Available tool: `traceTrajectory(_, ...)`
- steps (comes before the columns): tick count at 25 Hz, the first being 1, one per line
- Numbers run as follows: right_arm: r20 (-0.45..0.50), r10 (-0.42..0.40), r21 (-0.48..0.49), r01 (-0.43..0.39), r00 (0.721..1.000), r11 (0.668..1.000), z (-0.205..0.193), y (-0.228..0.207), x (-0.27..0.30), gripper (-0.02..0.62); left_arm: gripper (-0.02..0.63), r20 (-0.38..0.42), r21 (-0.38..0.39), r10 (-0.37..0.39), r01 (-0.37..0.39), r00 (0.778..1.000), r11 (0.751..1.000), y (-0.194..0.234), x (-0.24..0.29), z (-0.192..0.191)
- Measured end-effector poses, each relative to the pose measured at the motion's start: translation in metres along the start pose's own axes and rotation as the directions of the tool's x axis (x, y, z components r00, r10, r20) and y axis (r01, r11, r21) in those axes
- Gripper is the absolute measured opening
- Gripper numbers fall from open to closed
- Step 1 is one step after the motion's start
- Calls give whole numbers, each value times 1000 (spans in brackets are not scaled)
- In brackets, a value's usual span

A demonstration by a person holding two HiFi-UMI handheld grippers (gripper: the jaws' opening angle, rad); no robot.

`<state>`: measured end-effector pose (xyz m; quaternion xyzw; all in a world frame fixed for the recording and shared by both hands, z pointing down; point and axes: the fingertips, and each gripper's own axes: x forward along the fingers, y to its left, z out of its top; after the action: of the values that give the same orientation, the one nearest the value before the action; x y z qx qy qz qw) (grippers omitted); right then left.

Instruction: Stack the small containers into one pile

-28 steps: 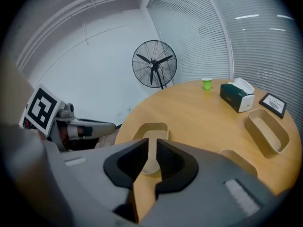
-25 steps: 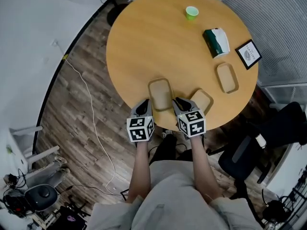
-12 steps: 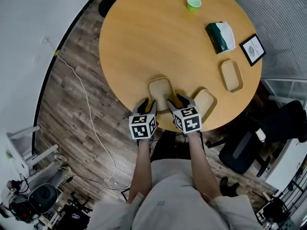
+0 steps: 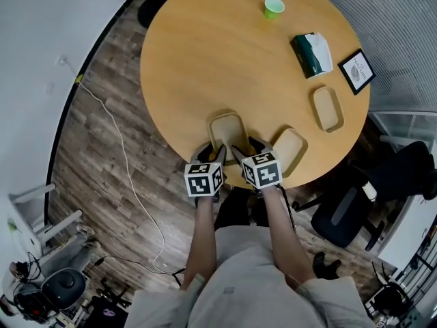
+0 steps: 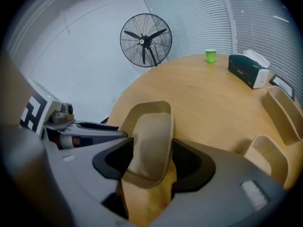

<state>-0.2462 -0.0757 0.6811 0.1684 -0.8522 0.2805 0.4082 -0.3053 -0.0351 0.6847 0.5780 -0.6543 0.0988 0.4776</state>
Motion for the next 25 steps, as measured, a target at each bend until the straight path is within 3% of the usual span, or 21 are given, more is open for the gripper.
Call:
traceTrajectory(11,93,-10,1,10,996,1000,7,4,-36,244,160,33,100,-49,45,998,994,-32,-9,25)
traceTrajectory(18,193,-54,46,46,980,998,4,-16,-79,236,160,38,207,-106,96,994,974,-79,-10,32)
traceTrajectory(25,239,-85,69,71,967,995,-7,-35,-115,236,160,-12,269,-158,155,987,951,-118,0,29)
